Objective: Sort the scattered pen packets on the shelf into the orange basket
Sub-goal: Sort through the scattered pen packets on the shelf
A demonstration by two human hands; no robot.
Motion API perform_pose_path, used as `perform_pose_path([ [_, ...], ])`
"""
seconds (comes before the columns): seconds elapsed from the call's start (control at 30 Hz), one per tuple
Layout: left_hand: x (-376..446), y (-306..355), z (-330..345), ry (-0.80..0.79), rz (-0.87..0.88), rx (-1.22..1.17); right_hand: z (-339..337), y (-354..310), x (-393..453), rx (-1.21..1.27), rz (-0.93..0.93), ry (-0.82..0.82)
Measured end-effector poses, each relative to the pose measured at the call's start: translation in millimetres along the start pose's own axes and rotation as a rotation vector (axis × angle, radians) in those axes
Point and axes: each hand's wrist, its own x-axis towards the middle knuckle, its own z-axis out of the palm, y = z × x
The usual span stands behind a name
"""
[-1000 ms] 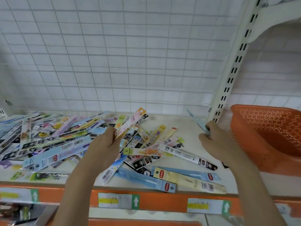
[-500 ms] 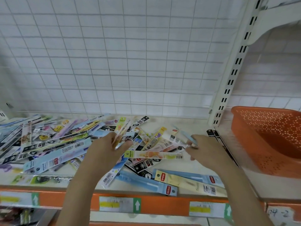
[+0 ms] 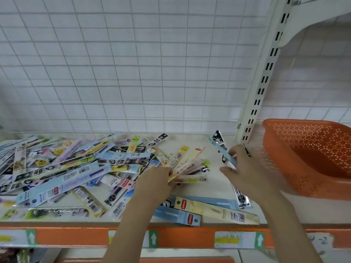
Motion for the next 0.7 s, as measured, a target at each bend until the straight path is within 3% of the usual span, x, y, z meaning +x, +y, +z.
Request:
perform_pose_path([
  [0.13,1,-2,-4,0.020,-0.003,-0.011,4,8,-1,0.014,-0.010,-0.016],
  [0.37,-9,-17,-25,0.183,-0.111,-0.300,7,8,-3,-0.151,-0.125,-0.076],
  [0.6,-24,-29,-32,0.351,-0.192,-0.391,14,-1,-13,0.024,-0.129,-0.381],
  [0.7,-31,-35,-32,0.390,-0.189,-0.452,16,-6,-18,-0.029,-0.127,-0.533],
])
